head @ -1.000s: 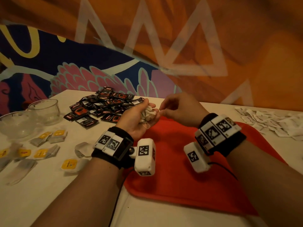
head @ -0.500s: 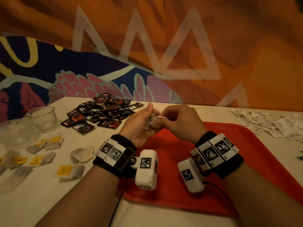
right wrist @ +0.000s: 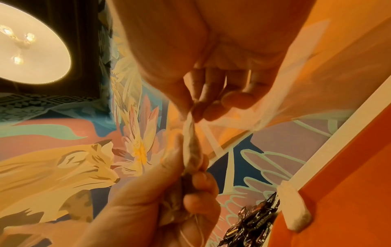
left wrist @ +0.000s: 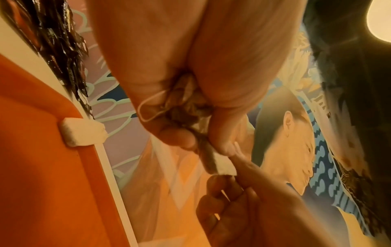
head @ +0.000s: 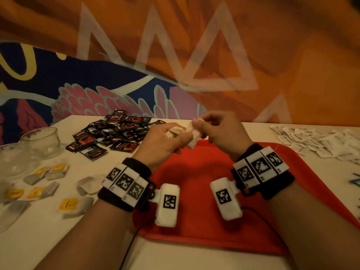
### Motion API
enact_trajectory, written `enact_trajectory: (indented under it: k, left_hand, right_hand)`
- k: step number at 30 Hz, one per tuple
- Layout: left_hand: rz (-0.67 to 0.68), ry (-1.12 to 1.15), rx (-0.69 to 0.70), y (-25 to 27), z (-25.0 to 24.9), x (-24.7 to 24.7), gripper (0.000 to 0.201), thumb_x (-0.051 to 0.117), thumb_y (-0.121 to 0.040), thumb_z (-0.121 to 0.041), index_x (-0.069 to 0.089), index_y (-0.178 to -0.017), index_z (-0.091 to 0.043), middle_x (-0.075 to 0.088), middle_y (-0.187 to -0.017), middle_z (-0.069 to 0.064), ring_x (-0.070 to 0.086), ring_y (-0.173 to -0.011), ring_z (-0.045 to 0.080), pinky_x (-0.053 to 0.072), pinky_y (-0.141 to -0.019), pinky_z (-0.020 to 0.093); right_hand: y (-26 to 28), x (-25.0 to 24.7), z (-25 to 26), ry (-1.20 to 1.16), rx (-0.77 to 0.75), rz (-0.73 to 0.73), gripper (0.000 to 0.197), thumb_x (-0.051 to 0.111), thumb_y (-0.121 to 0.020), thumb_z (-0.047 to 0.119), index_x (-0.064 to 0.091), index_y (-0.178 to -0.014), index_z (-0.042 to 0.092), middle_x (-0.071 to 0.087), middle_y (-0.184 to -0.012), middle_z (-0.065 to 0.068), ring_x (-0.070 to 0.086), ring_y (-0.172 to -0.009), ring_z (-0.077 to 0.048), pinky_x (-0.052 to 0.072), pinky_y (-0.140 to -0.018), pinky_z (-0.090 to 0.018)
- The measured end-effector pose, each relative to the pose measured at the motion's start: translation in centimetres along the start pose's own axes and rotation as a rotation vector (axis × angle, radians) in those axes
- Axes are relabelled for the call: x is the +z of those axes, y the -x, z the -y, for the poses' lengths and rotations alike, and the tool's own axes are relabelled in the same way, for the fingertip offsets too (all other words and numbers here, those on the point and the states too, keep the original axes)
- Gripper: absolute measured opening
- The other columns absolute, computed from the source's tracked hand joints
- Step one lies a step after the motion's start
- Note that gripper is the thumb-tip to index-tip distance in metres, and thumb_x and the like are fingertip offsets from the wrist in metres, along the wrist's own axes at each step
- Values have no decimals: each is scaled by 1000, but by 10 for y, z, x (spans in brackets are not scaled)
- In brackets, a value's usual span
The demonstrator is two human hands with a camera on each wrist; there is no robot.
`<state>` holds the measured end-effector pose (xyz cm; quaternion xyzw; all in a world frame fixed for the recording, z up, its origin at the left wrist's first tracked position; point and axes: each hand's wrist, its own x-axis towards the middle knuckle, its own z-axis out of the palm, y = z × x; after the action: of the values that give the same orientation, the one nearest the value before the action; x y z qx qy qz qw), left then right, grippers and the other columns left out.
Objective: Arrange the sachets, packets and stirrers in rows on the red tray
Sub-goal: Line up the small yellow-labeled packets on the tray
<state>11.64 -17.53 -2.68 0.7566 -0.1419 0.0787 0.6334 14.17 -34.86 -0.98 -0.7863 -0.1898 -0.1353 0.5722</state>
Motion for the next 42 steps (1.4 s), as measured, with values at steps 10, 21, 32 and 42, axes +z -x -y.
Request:
enact_trajectory:
  k: [10, 21, 32, 42]
  left_hand:
    - [-79, 167, -27, -3, 10, 5, 42, 74, -78, -25, 61, -100, 8, 62, -80, 13, 57, -70, 20, 49, -59, 26]
    - [-171, 92, 86, 0, 2, 3, 12, 71, -86, -25, 77, -76, -25, 57, -63, 9, 49, -54, 17, 41, -48, 24]
    - [-380, 109, -15, -11, 12, -13, 15, 66, -94, -21, 69, -87, -8, 62, -66, 2, 52, -50, 7, 43, -47, 22]
    - [-472, 191, -135, -17, 24, -32, 10, 66, -95, -20, 68, -91, -12, 63, -72, 2, 53, -54, 6, 45, -51, 21]
  right_hand:
    - [1, -2, 0, -117, 82, 113, 4, 73, -87, 15, 70, -86, 17, 73, -91, -7, 69, -81, -13, 53, -65, -26]
    - [7, 7, -3, 117, -24, 125, 13, 79, -82, 18, 67, -87, 24, 72, -74, 2, 69, -68, -10, 55, -63, -28]
    - [0, 18, -7, 244, 148, 197, 12, 81, -80, 25, 72, -75, 20, 73, -69, -2, 70, -68, -18, 56, -65, -32]
    - [-72, 44, -66, 696, 520, 256, 42, 79, -80, 40, 73, -106, 8, 72, -104, -10, 68, -97, -27, 55, -90, -37]
